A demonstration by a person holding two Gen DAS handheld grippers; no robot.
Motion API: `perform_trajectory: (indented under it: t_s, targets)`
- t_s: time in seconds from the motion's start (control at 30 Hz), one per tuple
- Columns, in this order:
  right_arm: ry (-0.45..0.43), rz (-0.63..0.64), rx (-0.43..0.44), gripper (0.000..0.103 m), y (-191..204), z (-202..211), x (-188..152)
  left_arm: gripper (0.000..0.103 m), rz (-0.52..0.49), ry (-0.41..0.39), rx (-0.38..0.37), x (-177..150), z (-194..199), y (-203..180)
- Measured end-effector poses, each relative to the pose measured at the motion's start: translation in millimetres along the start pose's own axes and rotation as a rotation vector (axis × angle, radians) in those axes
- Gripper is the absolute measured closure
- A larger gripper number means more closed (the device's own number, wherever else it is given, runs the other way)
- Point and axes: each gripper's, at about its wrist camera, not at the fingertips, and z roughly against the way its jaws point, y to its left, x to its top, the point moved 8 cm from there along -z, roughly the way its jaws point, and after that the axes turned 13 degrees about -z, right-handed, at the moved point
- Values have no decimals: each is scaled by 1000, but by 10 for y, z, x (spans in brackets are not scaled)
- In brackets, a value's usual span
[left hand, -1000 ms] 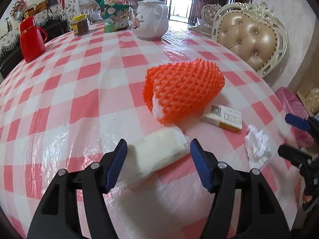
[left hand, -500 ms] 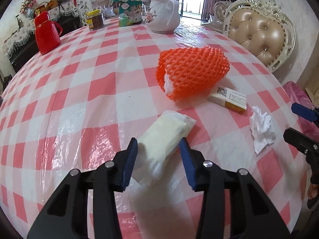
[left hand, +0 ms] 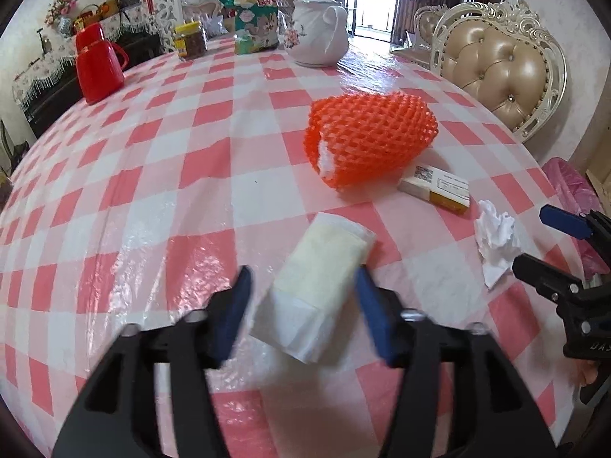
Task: Collect trash
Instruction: 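Grasp the folded white napkin with the left tool while the right tool grasps the crumpled tissue, then carry the napkin and tissue with both tools over the pink wastebasket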
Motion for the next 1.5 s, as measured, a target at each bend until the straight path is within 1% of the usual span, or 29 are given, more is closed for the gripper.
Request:
perform_trajectory:
  t_s: [0.1,0.13,0.17,0.27,0.33,0.47,0.6,0.73,1.13,1.5]
  targets:
    - [12,-2,-2,27,11,-57,-7,39,0,10,-12,-27,-55,11]
    - [16,-2,-3,29,15,-74,-8,44,4,13,-18,-38,-71,19]
    - [18,-1,-3,30,16,-87,-9,47,7,18,-26,-52,-87,19]
    - [28,0,-2,34,31,-137,-10,52,2,29,-34,-76,-117,12]
    - [41,1,1,41,42,-180,-21,62,4,32,-46,-83,-116,0]
    - [62,5,12,53,63,-245,-52,65,0,23,-64,-78,-83,-58]
    - [65,8,23,70,68,-244,-59,66,15,8,-70,-70,-32,-88]
    - [57,5,31,77,50,-208,-51,66,32,-13,-76,-52,46,-141]
    - [9,-20,34,78,-104,42,4,66,38,-58,-96,44,224,-364]
    - [-42,-80,1,78,-523,322,37,66,5,-107,-119,274,405,-751]
